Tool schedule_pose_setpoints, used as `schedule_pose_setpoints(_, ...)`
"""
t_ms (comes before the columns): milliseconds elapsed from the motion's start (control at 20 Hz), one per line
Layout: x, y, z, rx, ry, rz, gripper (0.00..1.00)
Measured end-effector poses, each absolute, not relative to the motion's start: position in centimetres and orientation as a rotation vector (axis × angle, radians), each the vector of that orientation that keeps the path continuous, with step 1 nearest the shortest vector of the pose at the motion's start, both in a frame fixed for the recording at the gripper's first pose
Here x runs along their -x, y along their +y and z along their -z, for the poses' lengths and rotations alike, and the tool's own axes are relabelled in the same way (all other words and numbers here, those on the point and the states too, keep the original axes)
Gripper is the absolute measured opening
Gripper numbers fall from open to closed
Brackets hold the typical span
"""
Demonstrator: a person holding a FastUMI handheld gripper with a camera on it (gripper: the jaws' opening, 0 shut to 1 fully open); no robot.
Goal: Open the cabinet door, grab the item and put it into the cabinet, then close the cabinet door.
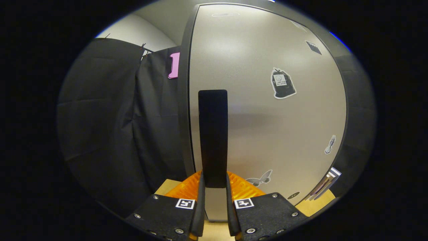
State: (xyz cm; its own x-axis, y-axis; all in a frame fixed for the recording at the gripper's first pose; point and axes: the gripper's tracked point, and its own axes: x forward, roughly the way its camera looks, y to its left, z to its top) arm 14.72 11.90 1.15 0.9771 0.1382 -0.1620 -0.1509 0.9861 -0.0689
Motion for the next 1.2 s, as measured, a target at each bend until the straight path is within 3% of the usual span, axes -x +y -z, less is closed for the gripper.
schedule_pose_setpoints(1200,-7.5,9.7,-1.5,0.087,0.132,-0.523,0.26)
